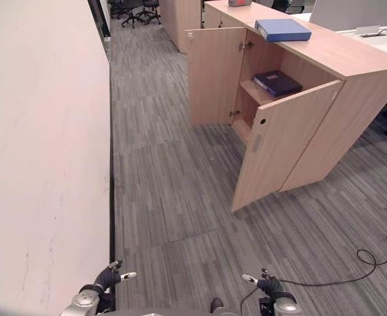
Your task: Put the empty folder in the office cabinet
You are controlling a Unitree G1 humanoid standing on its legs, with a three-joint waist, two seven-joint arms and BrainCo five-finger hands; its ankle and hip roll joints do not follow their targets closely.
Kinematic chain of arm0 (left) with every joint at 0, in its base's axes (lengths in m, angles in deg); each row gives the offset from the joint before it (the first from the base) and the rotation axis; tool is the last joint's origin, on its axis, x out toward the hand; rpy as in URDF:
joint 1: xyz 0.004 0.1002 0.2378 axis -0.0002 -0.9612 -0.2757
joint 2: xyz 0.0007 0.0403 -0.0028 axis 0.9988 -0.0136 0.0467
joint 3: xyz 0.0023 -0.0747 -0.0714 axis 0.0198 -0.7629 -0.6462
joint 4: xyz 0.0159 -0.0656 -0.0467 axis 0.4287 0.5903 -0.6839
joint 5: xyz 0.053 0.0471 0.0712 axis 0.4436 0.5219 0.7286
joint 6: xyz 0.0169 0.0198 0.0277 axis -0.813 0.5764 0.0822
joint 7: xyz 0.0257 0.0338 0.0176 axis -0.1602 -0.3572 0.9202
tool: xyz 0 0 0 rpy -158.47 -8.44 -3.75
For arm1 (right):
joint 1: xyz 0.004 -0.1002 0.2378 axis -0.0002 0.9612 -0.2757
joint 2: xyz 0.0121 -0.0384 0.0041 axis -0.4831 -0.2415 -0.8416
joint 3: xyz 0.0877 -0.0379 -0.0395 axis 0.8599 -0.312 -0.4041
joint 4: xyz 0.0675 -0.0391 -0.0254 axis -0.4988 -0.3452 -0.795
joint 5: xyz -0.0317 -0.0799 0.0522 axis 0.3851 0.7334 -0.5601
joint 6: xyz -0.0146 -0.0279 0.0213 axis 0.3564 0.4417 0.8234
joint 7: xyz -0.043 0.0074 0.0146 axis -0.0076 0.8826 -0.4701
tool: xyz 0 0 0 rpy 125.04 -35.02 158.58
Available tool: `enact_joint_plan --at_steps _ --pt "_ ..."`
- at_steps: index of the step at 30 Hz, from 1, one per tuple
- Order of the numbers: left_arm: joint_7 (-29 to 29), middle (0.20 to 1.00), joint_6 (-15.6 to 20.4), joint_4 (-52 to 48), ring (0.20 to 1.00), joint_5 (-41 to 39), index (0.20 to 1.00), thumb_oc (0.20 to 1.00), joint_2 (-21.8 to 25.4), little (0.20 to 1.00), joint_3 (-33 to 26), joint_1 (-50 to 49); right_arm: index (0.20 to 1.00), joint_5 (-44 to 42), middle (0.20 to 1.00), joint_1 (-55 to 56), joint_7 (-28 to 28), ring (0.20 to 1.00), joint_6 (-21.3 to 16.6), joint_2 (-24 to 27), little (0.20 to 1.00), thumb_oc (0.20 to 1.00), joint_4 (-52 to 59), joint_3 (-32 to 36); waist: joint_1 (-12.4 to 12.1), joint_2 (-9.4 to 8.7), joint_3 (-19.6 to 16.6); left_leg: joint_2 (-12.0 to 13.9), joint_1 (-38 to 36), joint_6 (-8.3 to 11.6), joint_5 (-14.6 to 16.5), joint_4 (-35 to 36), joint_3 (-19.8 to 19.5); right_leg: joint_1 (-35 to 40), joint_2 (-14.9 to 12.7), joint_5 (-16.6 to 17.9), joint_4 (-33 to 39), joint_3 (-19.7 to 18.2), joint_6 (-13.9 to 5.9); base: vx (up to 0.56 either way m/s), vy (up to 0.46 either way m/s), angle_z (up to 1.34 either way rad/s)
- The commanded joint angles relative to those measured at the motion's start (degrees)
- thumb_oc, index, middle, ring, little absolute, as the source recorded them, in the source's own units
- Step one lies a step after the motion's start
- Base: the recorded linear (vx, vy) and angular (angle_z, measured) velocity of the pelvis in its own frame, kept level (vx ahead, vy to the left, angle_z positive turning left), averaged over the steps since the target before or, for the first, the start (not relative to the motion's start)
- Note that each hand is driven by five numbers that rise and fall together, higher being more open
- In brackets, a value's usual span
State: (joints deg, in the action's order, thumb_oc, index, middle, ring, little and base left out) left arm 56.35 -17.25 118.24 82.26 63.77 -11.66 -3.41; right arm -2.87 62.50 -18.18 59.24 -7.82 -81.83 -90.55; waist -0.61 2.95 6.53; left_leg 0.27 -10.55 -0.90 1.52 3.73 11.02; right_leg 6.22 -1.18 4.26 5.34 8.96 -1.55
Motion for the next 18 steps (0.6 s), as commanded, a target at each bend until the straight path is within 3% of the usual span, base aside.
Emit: enact_joint_plan --at_steps 1,18 --pt "-0.25 1.0 2.05 1.66 1.0 -1.32 1.0 1.0 2.35 1.0 -0.33 2.15 1.0 -2.71 1.0 -1.96 0.35 1.0 -1.31 -0.25 1.0 1.0 -1.31 -2.33 -0.14 -3.15 -0.8 3.52 0.52 5.24 0.52 1.27 -4.35 3.28 -5.83 -5.02 -0.34 -1.18 -6.89 0.0 0.0 0.0" --pt "-0.22 1.0 2.05 2.08 1.0 -2.63 1.0 1.0 2.08 1.0 -0.63 2.2 1.0 -2.83 1.0 -1.58 0.47 1.0 -0.82 -0.11 1.0 1.0 -3.49 -1.89 0.02 -3.04 -0.85 4.34 0.18 5.73 0.22 1.27 -4.52 3.84 -4.78 -5.7 -0.34 -1.02 -6.27 0.0 -0.014 0.0"
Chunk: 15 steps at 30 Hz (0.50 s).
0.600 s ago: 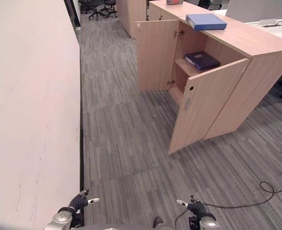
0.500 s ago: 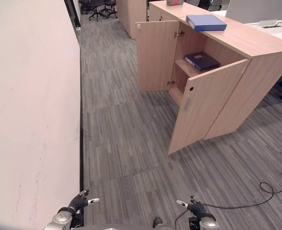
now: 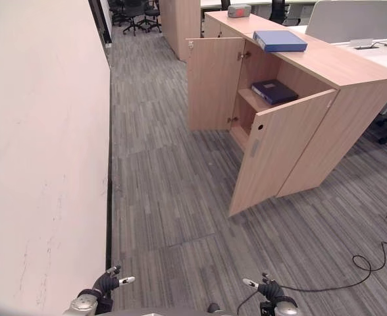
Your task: Put the empty folder in the office cabinet
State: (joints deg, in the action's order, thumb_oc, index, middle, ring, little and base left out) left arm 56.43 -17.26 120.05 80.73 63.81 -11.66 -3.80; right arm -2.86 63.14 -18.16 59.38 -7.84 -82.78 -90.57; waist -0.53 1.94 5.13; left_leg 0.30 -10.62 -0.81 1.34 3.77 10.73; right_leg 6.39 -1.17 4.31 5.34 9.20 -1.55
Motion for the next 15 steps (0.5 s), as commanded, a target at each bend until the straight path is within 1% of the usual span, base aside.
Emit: enact_joint_plan --at_steps 1,15 --pt "-0.3 1.0 2.06 0.26 1.0 -1.1 1.0 1.0 2.05 1.0 -0.63 2.59 1.0 -2.84 1.0 -2.22 0.44 1.0 -0.96 -0.09 1.0 1.0 -2.55 -1.87 -0.05 -2.03 0.55 4.32 0.25 5.64 0.4 1.23 -4.24 3.68 -4.79 -5.75 -0.34 -1.27 -6.27 0.0 -0.034 0.01" --pt "-0.1 1.0 1.95 0.3 1.0 -1.66 1.0 1.0 1.85 1.0 -0.68 2.39 1.0 -2.81 1.0 -2.1 0.76 1.0 -0.54 0.43 1.0 1.0 -3.64 -1.81 -0.11 -1.48 1.01 5.58 0.17 6.38 -0.36 1.23 -4.36 3.79 -3.43 -6.46 -0.34 -0.98 -5.56 0.0 -0.05 0.0"
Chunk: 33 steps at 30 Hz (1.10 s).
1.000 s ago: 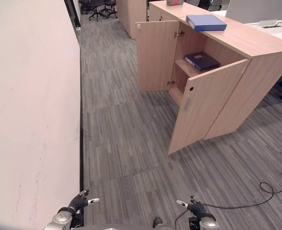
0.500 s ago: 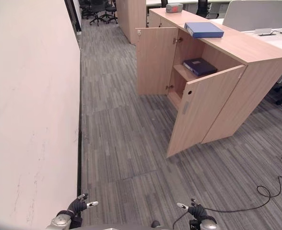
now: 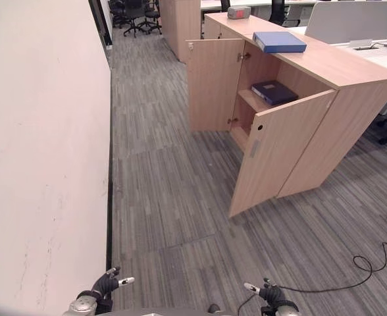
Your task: Put the empty folder in the office cabinet
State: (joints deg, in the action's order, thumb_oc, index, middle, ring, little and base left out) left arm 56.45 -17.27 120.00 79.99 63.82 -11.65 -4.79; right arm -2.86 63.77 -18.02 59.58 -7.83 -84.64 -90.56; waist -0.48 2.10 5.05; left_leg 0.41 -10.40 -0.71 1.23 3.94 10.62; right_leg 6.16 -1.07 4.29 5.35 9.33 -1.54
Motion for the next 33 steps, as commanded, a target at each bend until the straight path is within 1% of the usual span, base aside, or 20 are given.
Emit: enact_joint_plan --at_steps 1,9,11,12,13,14,15,16,17,19,20,21,22,23,24,25,26,30,32,33 --pt "-0.12 1.0 1.92 0.47 1.0 -0.83 1.0 1.0 1.84 1.0 -0.62 3.36 1.0 -2.7 1.0 -2.7 0.65 1.0 -0.72 0.53 1.0 1.0 -1.89 -1.82 -0.15 -1.57 1.06 5.5 -0.14 6.33 -0.27 1.06 -4.25 4.12 -3.46 -6.52 -0.35 -1.1 -5.51 0.01 -0.036 0.0" --pt "0.01 1.0 1.78 0.1 1.0 -1.01 1.0 1.0 2.28 1.0 -0.5 3.75 1.0 -3.04 1.0 -2.81 0.73 1.0 -0.92 1.33 1.0 1.0 -1.62 -1.55 0.03 -1.2 1.85 6.83 0.26 7.29 -1.15 -0.1 -4.43 4.22 -2.68 -7.16 -0.35 -1.55 -4.84 0.0 -0.044 0.0" --pt "0.14 1.0 1.85 -0.55 1.0 -1.85 1.0 1.0 2.45 1.0 -0.41 4.34 1.0 -3.33 1.0 -3.03 0.74 1.0 -0.94 1.74 1.0 1.0 -1.83 -1.13 -0.12 -1.62 3.3 7.32 3.77 7.85 -0.69 -5.86 -5.08 4.11 -2.66 -7.31 -0.59 -2.08 -4.17 -0.11 -0.102 0.02" --pt "0.28 1.0 1.77 -1.11 1.0 -2.4 1.0 1.0 2.67 1.0 -0.21 5.05 1.0 -3.47 1.0 -3.32 0.69 1.0 -1.0 2.37 1.0 1.0 -1.77 -0.86 -0.23 -2.17 4.76 7.38 8.88 8.89 -1.48 -14.37 -5.97 4.3 -2.75 -7.8 -0.92 -2.07 -3.06 -0.11 -0.101 0.11" --pt "0.28 1.0 1.76 -1.11 1.0 -2.41 1.0 1.0 2.68 1.0 -0.21 5.09 1.0 -3.47 1.0 -3.36 0.7 1.0 -1.0 2.36 1.0 1.0 -1.79 -0.84 -0.11 -2.12 4.71 7.44 9.27 8.93 -1.29 -14.84 -6.16 4.2 -2.68 -7.81 -0.94 -1.94 -3.03 -0.06 -0.109 0.26" --pt "0.09 1.0 1.69 -1.44 1.0 -2.78 1.0 1.0 2.58 1.0 -0.16 5.22 1.0 -3.57 1.0 -3.32 0.58 1.0 -0.84 2.75 1.0 1.0 -1.78 -0.57 -0.17 -2.55 5.92 8.2 13.04 9.45 -4.64 -21.53 -6.75 5.09 -2.65 -8.49 -1.28 -1.77 -1.99 0.0 -0.049 0.21" --pt "0.09 1.0 1.68 -1.44 1.0 -2.78 1.0 1.0 2.59 1.0 -0.16 5.24 1.0 -3.57 1.0 -3.33 0.58 1.0 -0.84 2.75 1.0 1.0 -1.78 -0.55 -0.04 -2.48 5.9 8.27 13.32 9.5 -4.54 -21.85 -6.97 5.04 -2.55 -8.5 -1.3 -1.62 -1.95 0.05 -0.045 0.1" --pt "0.11 1.0 1.65 -1.39 1.0 -3.0 1.0 1.0 2.44 1.0 -0.02 5.36 1.0 -3.54 1.0 -3.2 0.54 1.0 -0.71 2.98 1.0 1.0 -1.91 -0.4 0.07 -2.44 6.25 8.97 14.94 9.54 -6.57 -22.77 -7.04 5.59 -2.47 -9.03 -1.6 -1.44 -1.65 0.09 0.009 -0.07" --pt "0.32 1.0 1.54 -1.63 1.0 -3.05 1.0 1.0 2.43 1.0 0.11 5.39 1.0 -3.45 1.0 -3.03 0.63 1.0 -0.45 3.11 1.0 1.0 -2.25 -0.28 -0.21 -2.52 6.46 9.51 16.72 9.13 -7.35 -22.23 -6.51 6.15 -2.56 -9.94 -2.15 -1.28 -1.47 0.16 0.006 0.03" --pt "0.55 1.0 1.36 -1.36 1.0 -2.57 1.0 1.0 2.52 1.0 0.42 5.17 1.0 -3.4 1.0 -2.95 0.71 1.0 -0.11 3.26 1.0 1.0 -2.62 -0.23 -1.21 -3.25 6.21 9.23 19.23 8.15 -6.43 -18.91 -6.01 6.85 -2.97 -11.17 -3.0 -1.86 -1.54 0.21 0.025 0.09" --pt "0.53 1.0 1.25 -1.16 1.0 -2.53 1.0 1.0 2.58 1.0 0.65 5.14 1.0 -3.69 1.0 -3.03 0.68 1.0 -0.11 3.28 1.0 1.0 -2.6 -0.27 -1.65 -3.1 6.16 9.57 20.58 8.05 -7.72 -16.4 -6.56 7.15 -2.64 -11.98 -3.52 -2.28 -1.62 0.31 0.073 -0.09" --pt "0.29 1.0 1.06 -1.2 1.0 -2.79 1.0 1.0 2.68 1.0 0.91 5.44 1.0 -4.44 1.0 -3.53 0.33 1.0 -0.31 3.4 1.0 1.0 -2.52 -0.44 -2.58 -2.64 6.47 10.64 23.44 8.35 -10.1 -11.1 -6.71 7.67 -2.08 -14.09 -4.98 -3.1 -1.47 0.24 0.056 -0.13" --pt "0.29 1.0 1.05 -1.2 1.0 -2.8 1.0 1.0 2.71 1.0 0.91 5.44 1.0 -4.45 1.0 -3.54 0.33 1.0 -0.32 3.37 1.0 1.0 -2.53 -0.46 -2.58 -2.84 6.48 10.47 23.26 8.36 -10.12 -10.91 -6.6 7.62 -2.28 -14.4 -5.26 -3.1 -1.48 0.27 0.061 -0.06" --pt "0.13 1.0 0.96 -1.21 1.0 -2.96 1.0 1.0 2.72 1.0 0.84 5.56 1.0 -4.93 1.0 -3.74 0.07 1.0 -0.43 3.29 1.0 1.0 -2.5 -0.45 -3.07 -2.55 6.7 11.24 25.14 8.39 -10.71 -8.09 -6.65 8.23 -1.79 -15.25 -5.48 -3.84 -1.39 0.35 0.065 0.02" --pt "-0.16 1.0 0.99 -1.08 1.0 -3.08 1.0 1.0 2.89 1.0 0.58 5.51 1.0 -5.21 1.0 -3.99 -0.36 1.0 -0.5 3.1 1.0 1.0 -2.82 -0.54 -3.93 -2.55 6.96 11.95 27.41 8.57 -11.23 -4.55 -6.17 9.76 -1.41 -17.21 -6.23 -4.88 -1.45 0.35 0.064 0.07" --pt "-0.17 1.0 0.99 -1.07 1.0 -3.07 1.0 1.0 2.92 1.0 0.56 5.5 1.0 -5.21 1.0 -4.0 -0.37 1.0 -0.51 3.06 1.0 1.0 -2.84 -0.56 -3.9 -2.78 7.03 11.73 27.13 8.57 -11.29 -4.32 -6.05 9.83 -1.65 -17.46 -6.4 -4.84 -1.46 0.51 0.106 -0.18" --pt "-0.1 1.0 0.85 -0.11 1.0 -2.74 1.0 1.0 2.93 1.0 0.06 5.07 1.0 -4.88 1.0 -4.11 -0.45 1.0 -0.3 2.76 1.0 1.0 -3.48 -0.72 -4.77 -2.76 6.56 12.28 28.73 8.73 -11.86 -1.66 -5.48 12.29 -1.45 -19.11 -5.92 -6.39 -1.87 0.41 0.1 -0.27" --pt "-0.16 1.0 0.63 2.19 1.0 -2.12 1.0 1.0 3.25 1.0 -1.45 3.63 1.0 -4.06 1.0 -4.16 -0.17 1.0 0.02 2.23 1.0 1.0 -3.57 -1.26 -6.23 -3.01 4.82 12.86 29.86 9.08 -12.89 -0.94 -5.69 16.04 -2.0 -21.03 -5.23 -9.67 -2.58 0.38 0.124 -0.27" --pt "-0.13 1.0 0.64 2.53 1.0 -2.29 1.0 1.0 3.45 1.0 -2.12 3.26 1.0 -3.79 1.0 -4.11 -0.05 1.0 -0.09 1.96 1.0 1.0 -3.43 -1.21 -6.72 -3.14 4.17 12.87 29.41 9.02 -13.21 -0.89 -5.91 16.33 -2.48 -21.44 -5.19 -10.24 -2.82 0.43 0.196 -0.15" --pt "-0.35 1.0 0.68 3.27 1.0 -2.35 1.0 1.0 4.12 1.0 -3.14 2.74 1.0 -2.99 1.0 -4.43 0.24 1.0 0.1 1.09 1.0 1.0 -3.39 -1.63 -7.72 -3.79 2.97 13.02 28.9 9.15 -16.56 -2.09 -6.3 16.52 -3.76 -22.02 -6.2 -11.73 -3.65 0.4 0.208 -0.38"
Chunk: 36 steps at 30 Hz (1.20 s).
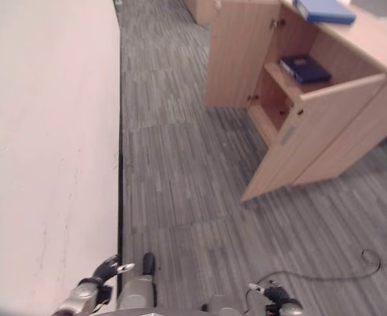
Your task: Put the empty folder in the office cabinet
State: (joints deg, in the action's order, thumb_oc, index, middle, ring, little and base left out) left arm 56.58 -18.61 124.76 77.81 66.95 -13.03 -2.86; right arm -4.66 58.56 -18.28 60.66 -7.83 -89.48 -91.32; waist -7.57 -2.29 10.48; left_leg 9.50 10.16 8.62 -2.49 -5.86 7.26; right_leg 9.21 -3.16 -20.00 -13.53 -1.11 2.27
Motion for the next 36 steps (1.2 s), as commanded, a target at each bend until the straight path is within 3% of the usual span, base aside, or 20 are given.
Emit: enact_joint_plan --at_steps 1,4,5,6,7,9,11,14,17,18,19,21,23,27,28,29,31,32,33,36 --pt "-0.48 1.0 2.02 -1.49 1.0 -0.17 1.0 1.0 1.03 1.0 -1.77 0.79 1.0 -1.19 1.0 0.79 0.49 1.0 -0.98 1.05 1.0 1.0 1.45 -0.89 -0.65 0.48 -2.51 3.86 8.34 -0.17 -12.83 7.74 -2.87 13.41 -1.77 2.19 12.63 -1.29 -7.48 0.55 0.288 -0.44" --pt "-0.27 1.0 2.12 -1.27 1.0 -0.06 1.0 1.0 1.78 1.0 -1.8 1.2 1.0 -1.1 1.0 0.46 0.75 1.0 -0.94 0.55 1.0 1.0 1.6 -1.05 -1.38 -1.13 -3.76 2.0 9.07 -1.56 -12.75 4.83 -2.35 12.0 -3.74 5.3 10.67 -2.32 -9.79 0.35 0.209 -0.27" --pt "-0.27 1.0 2.13 -1.08 1.0 0.25 1.0 1.0 1.78 1.0 -1.6 1.31 1.0 -1.04 1.0 0.21 0.81 1.0 -0.99 0.32 1.0 1.0 1.67 -1.13 -1.52 -1.83 -4.28 0.64 9.0 -2.29 -12.04 4.22 -2.02 11.18 -4.43 8.97 9.08 -2.5 -11.18 0.44 0.302 -0.27" --pt "-0.32 1.0 2.1 -1.17 1.0 0.51 1.0 1.0 2.17 1.0 -1.47 1.68 1.0 -1.19 1.0 -0.3 0.88 1.0 -1.04 0.25 1.0 1.0 1.87 -1.14 -1.15 -2.84 -4.48 -1.69 7.37 -3.87 -9.77 4.46 -0.78 8.57 -5.23 15.44 3.23 -3.23 -13.09 0.31 0.234 -0.3" --pt "-0.31 1.0 2.09 -1.17 1.0 0.51 1.0 1.0 2.15 1.0 -1.46 1.7 1.0 -1.19 1.0 -0.32 0.88 1.0 -1.04 0.27 1.0 1.0 1.87 -1.12 -1.32 -2.65 -4.58 -1.42 7.51 -3.85 -9.78 4.38 -0.72 8.41 -5.03 15.66 3.35 -3.44 -13.07 0.26 0.236 -0.21" --pt "-0.38 1.0 2.08 -2.27 1.0 -0.28 1.0 1.0 2.72 1.0 -1.1 2.53 1.0 -1.52 1.0 -1.85 0.77 1.0 -1.28 0.3 1.0 1.0 2.84 -1.14 -0.75 -1.67 -3.21 -1.98 4.99 -5.64 -7.36 5.04 0.22 1.38 -4.34 23.86 -8.38 -3.67 -15.45 0.14 0.188 -0.13" --pt "-0.5 1.0 2.17 -4.84 1.0 -0.58 1.0 1.0 3.0 1.0 0.25 3.49 1.0 -1.56 1.0 -3.17 0.6 1.0 -1.49 0.17 1.0 1.0 3.33 -1.37 0.29 1.72 -1.68 -1.49 1.62 -7.69 -4.98 5.95 1.15 -5.1 -2.85 28.16 -19.13 0.9 -17.27 0.23 0.251 -0.17" --pt "-0.6 1.0 2.25 -6.02 1.0 -0.75 1.0 1.0 2.76 1.0 0.48 3.56 1.0 -1.93 1.0 -3.16 0.48 1.0 -1.45 -0.08 1.0 1.0 3.63 -0.82 1.83 3.19 -0.61 -2.6 -2.98 -8.5 -3.54 7.68 1.0 -9.57 -2.5 25.49 -23.08 2.5 -16.63 0.26 0.201 -0.07" --pt "-0.5 1.0 2.33 -7.26 1.0 -1.09 1.0 1.0 2.57 1.0 0.66 3.82 1.0 -3.14 1.0 -2.41 0.28 1.0 -1.45 0.02 1.0 1.0 3.27 0.3 4.36 4.2 1.07 -4.28 -9.05 -7.93 -0.52 8.26 0.94 -13.79 -3.74 18.05 -15.96 7.95 -14.82 0.37 0.099 -0.13" --pt "-0.5 1.0 2.32 -7.27 1.0 -1.09 1.0 1.0 2.56 1.0 0.65 3.84 1.0 -3.14 1.0 -2.43 0.28 1.0 -1.45 0.04 1.0 1.0 3.27 0.3 4.38 4.36 1.04 -4.09 -8.94 -7.87 -0.57 8.21 0.88 -13.75 -3.54 18.27 -15.7 8.05 -14.73 0.59 -0.111 0.01" --pt "-0.37 1.0 2.43 -8.7 1.0 -1.01 1.0 1.0 2.65 1.0 0.81 3.81 1.0 -3.58 1.0 -1.78 -0.35 1.0 -1.43 0.54 1.0 1.0 2.66 1.46 5.86 4.09 1.25 -4.19 -14.23 -6.28 2.65 9.41 1.89 -18.07 -6.97 18.45 -1.54 14.74 -12.37 0.6 -0.173 0.04" --pt "-0.38 1.0 2.5 -9.46 1.0 -0.39 1.0 1.0 2.62 1.0 0.69 3.52 1.0 -3.86 1.0 -1.37 -0.59 1.0 -1.18 0.61 1.0 1.0 1.94 2.34 7.15 4.15 1.18 -3.73 -18.23 -4.71 4.78 10.76 2.98 -18.75 -8.33 22.17 8.62 18.27 -13.41 0.6 -0.201 -0.21" --pt "-0.37 1.0 2.61 -9.67 1.0 0.45 1.0 1.0 2.45 1.0 0.46 3.35 1.0 -3.89 1.0 -1.1 -0.88 1.0 -0.91 0.55 1.0 1.0 1.47 3.44 8.39 4.52 0.93 -2.65 -21.14 -3.39 6.83 10.86 4.69 -21.11 -10.68 25.41 12.69 21.08 -14.55 0.44 -0.186 -0.42" --pt "0.54 1.0 3.17 -10.34 1.0 0.98 1.0 1.0 2.03 1.0 0.47 1.62 1.0 -5.21 1.0 1.88 -0.54 1.0 -0.9 1.73 1.0 1.0 -0.33 6.02 10.85 4.76 -0.94 -2.41 -26.15 -2.18 9.73 10.3 5.01 -20.2 -11.11 28.46 13.61 18.54 -14.17 0.47 -0.216 -0.13" --pt "1.11 1.0 3.24 -10.97 1.0 0.32 1.0 1.0 1.61 1.0 0.34 0.8 1.0 -4.89 1.0 2.17 -0.53 1.0 -1.02 3.12 1.0 1.0 -1.27 6.53 11.48 6.66 -1.24 0.22 -25.87 -1.0 8.69 5.58 5.29 -18.33 -9.11 28.11 13.84 19.48 -13.34 0.35 -0.222 0.06" --pt "1.11 1.0 3.23 -10.97 1.0 0.32 1.0 1.0 1.61 1.0 0.32 0.83 1.0 -4.89 1.0 2.13 -0.52 1.0 -1.02 3.12 1.0 1.0 -1.27 6.53 11.63 6.53 -1.34 0.12 -25.58 -0.97 8.46 5.58 5.11 -18.48 -9.26 28.21 13.89 19.6 -13.26 0.25 -0.211 -0.33" --pt "1.3 1.0 2.99 -10.76 1.0 -0.88 1.0 1.0 1.37 1.0 -0.14 0.72 1.0 -5.27 1.0 1.79 -0.8 1.0 -1.22 4.17 1.0 1.0 -1.25 6.92 12.24 7.26 -1.0 2.23 -22.34 0.62 4.49 -3.09 4.79 -16.42 -7.39 26.68 14.04 19.72 -11.26 0.22 -0.245 -0.3" --pt "1.14 1.0 2.56 -10.63 1.0 -2.61 1.0 1.0 1.23 1.0 -0.18 1.49 1.0 -6.58 1.0 1.08 -1.32 1.0 -1.36 5.27 1.0 1.0 -1.17 7.96 12.61 6.92 0.3 4.58 -17.41 2.54 -0.76 -16.57 4.87 -13.94 -6.4 24.04 13.75 20.31 -8.51 0.24 -0.254 0.05" --pt "1.14 1.0 2.55 -10.63 1.0 -2.61 1.0 1.0 1.26 1.0 -0.2 1.54 1.0 -6.58 1.0 1.04 -1.32 1.0 -1.35 5.25 1.0 1.0 -1.17 7.97 12.77 6.73 0.18 4.37 -17.1 2.49 -0.99 -16.52 4.68 -14.13 -6.64 24.11 13.73 20.44 -8.47 0.28 -0.256 -0.08" --pt "0.5 1.0 2.73 -10.67 1.0 -3.0 1.0 1.0 0.89 1.0 0.28 2.27 1.0 -8.12 1.0 0.06 -1.74 1.0 -1.14 6.54 1.0 1.0 -1.32 8.39 12.52 5.38 2.2 5.83 -13.44 2.41 -3.74 -27.22 6.77 -9.62 -5.57 20.93 14.39 18.73 -6.23 0.23 -0.113 -0.58"
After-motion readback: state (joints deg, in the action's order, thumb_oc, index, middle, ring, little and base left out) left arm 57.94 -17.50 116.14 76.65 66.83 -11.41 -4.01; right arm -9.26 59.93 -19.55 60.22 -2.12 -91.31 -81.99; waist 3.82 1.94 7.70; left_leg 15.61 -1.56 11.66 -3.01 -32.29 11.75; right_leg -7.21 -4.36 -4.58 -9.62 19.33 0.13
